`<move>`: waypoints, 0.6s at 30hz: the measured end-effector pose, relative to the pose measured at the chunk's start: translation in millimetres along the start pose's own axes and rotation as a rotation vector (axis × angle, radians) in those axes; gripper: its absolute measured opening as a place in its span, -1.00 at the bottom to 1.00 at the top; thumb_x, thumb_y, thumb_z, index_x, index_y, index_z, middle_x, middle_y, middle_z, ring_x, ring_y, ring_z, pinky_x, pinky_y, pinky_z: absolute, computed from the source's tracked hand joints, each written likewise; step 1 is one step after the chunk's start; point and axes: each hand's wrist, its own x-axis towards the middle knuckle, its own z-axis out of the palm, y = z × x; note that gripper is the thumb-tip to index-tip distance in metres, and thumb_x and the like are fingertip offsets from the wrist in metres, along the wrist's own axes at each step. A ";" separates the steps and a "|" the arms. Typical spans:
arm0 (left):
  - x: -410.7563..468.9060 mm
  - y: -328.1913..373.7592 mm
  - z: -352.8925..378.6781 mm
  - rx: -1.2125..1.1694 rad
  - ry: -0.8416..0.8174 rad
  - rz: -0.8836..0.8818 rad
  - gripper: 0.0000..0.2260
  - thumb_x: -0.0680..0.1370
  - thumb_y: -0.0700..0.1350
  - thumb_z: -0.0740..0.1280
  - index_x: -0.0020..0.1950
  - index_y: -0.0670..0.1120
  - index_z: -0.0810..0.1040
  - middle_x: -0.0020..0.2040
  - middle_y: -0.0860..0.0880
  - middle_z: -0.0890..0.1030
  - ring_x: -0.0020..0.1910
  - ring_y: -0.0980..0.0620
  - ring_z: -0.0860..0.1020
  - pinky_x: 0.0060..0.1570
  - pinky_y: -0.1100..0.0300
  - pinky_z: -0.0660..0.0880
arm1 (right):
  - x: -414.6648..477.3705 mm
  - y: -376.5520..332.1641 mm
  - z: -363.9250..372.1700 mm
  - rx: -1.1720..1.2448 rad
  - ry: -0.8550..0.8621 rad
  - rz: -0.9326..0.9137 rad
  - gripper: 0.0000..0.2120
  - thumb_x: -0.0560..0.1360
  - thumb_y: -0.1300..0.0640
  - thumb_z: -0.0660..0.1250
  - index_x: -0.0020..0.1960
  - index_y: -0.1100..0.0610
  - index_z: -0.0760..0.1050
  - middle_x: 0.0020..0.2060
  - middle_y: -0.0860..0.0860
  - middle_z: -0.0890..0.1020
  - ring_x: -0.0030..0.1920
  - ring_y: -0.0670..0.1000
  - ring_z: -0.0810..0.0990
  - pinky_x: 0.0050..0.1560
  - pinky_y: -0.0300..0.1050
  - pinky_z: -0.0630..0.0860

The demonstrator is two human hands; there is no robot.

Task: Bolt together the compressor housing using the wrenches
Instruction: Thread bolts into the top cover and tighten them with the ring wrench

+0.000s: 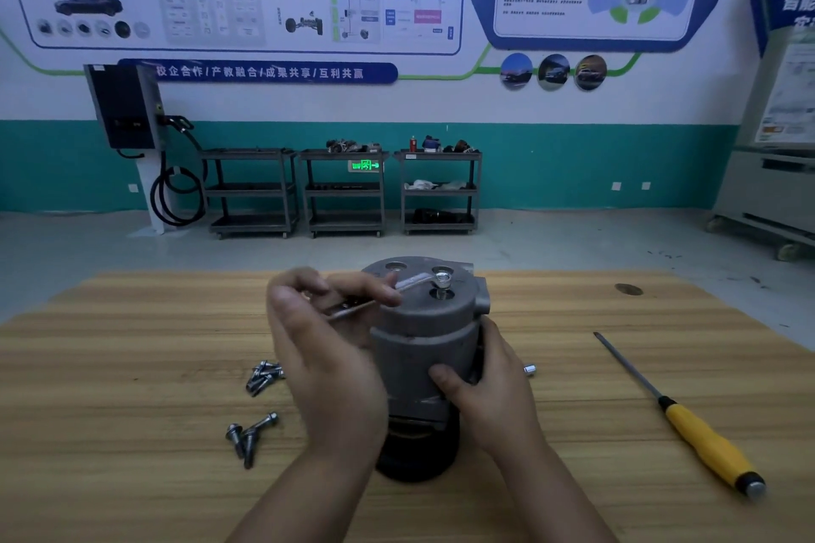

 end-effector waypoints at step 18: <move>109.1 -34.5 43.4 0.620 -0.266 -0.918 -0.67 0.67 -0.08 0.05 -0.23 -0.20 0.34 -0.68 0.01 0.34 -0.71 0.13 0.38 -0.38 0.20 0.41 | -17.8 11.5 11.5 0.593 0.087 0.212 -0.81 0.57 0.00 0.18 0.14 -0.18 0.46 0.01 -0.21 0.63 0.03 -0.21 0.59 -0.14 -0.30 0.52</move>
